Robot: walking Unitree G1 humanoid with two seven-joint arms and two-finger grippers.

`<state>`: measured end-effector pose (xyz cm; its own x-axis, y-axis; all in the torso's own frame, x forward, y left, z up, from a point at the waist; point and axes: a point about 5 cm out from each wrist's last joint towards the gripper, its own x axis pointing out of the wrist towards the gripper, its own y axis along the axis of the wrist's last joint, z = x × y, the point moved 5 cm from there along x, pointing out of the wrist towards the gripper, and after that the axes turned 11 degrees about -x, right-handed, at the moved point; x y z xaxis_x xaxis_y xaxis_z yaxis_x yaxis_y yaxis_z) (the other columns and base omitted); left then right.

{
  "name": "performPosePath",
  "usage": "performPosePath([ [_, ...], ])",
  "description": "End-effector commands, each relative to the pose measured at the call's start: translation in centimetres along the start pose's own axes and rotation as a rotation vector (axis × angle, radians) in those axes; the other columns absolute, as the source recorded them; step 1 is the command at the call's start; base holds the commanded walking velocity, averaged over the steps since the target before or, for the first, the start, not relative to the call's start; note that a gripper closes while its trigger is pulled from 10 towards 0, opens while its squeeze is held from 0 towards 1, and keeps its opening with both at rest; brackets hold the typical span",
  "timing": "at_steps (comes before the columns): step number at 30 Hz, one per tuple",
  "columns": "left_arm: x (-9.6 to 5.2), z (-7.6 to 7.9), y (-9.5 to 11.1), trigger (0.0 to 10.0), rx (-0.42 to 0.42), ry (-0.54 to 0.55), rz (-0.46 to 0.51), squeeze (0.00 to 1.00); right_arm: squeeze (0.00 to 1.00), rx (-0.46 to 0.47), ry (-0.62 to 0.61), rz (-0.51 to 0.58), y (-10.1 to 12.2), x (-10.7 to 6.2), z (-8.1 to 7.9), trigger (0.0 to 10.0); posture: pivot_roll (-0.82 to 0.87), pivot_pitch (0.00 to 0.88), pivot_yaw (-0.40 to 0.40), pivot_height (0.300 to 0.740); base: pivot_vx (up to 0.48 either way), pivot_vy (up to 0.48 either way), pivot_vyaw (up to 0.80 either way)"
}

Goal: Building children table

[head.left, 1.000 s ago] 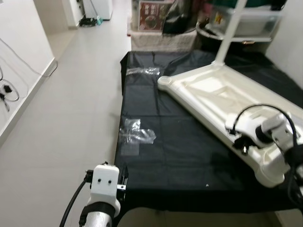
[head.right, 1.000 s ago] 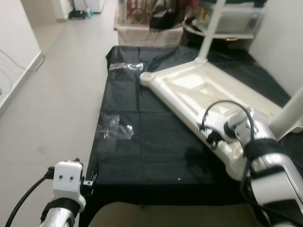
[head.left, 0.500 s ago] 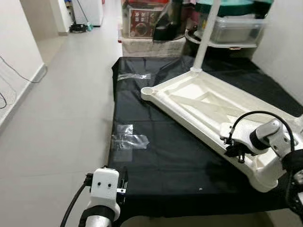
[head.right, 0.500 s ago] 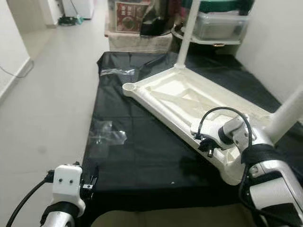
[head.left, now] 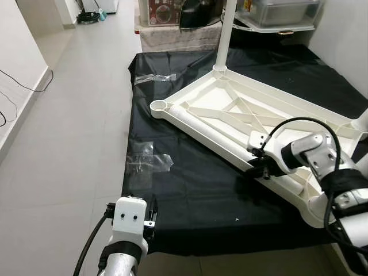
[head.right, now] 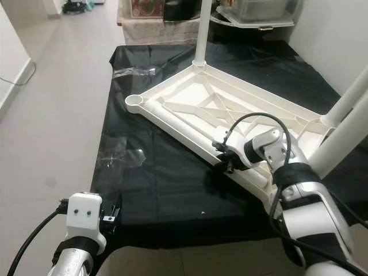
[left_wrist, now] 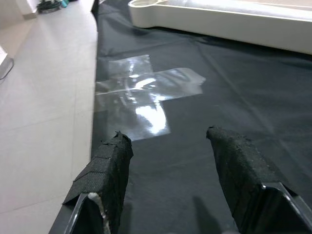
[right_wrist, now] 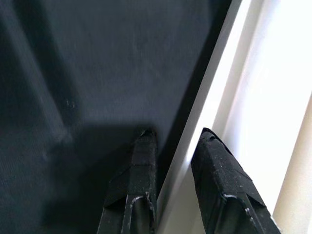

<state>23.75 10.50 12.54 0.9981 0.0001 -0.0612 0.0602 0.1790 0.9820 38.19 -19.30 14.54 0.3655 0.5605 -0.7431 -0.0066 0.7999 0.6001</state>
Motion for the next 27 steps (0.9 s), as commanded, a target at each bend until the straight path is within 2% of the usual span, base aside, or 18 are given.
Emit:
performPosePath([
  [1, -0.2, 1.8, -0.3, 10.0, -0.054, -0.038, -0.014, 0.00, 0.00, -0.010, 0.042, 0.114, 2.4, 1.2, -0.4, 10.0, -0.07, 0.124, 0.001, 0.740, 0.000, 0.000, 0.00],
  [3, -0.2, 1.8, -0.3, 10.0, -0.056, -0.036, -0.014, 0.00, 0.00, -0.023, 0.027, 0.149, 4.4, 2.1, 0.0, 10.0, -0.06, 0.122, -0.001, 0.740, 0.000, 0.000, 0.00],
  [7, -0.2, 1.9, -0.3, 10.0, -0.057, -0.035, -0.013, 0.00, 0.00, -0.052, 0.032, 0.117, 5.5, 3.3, -0.1, 10.0, -0.06, 0.125, -0.006, 0.740, 0.000, 0.000, 0.00],
  [15, -0.2, 2.0, -0.2, 10.0, -0.060, -0.031, -0.009, 0.00, 0.00, -0.082, 0.072, 0.000, 4.9, 5.3, -1.0, 10.0, -0.06, 0.128, -0.016, 0.740, 0.000, 0.000, 0.00],
  [25, -0.1, 2.1, -0.2, 10.0, -0.064, -0.028, -0.008, 0.00, 0.00, -0.120, 0.084, -0.133, 3.6, 6.3, -1.6, 10.0, -0.07, 0.129, -0.022, 0.740, 0.000, 0.000, 0.00],
  [26, -0.1, 2.1, -0.2, 10.0, -0.064, -0.028, -0.008, 0.00, 0.00, -0.130, 0.089, -0.138, 3.6, 6.3, -1.7, 0.0, -0.07, 0.129, -0.022, 0.740, 0.000, 0.000, 0.00],
  [27, -0.1, 2.1, -0.2, 10.0, -0.065, -0.027, -0.008, 0.00, 0.00, -0.137, 0.100, -0.138, 3.6, 6.4, -1.8, 0.0, -0.07, 0.129, -0.022, 0.740, 0.000, 0.000, 0.00],
])
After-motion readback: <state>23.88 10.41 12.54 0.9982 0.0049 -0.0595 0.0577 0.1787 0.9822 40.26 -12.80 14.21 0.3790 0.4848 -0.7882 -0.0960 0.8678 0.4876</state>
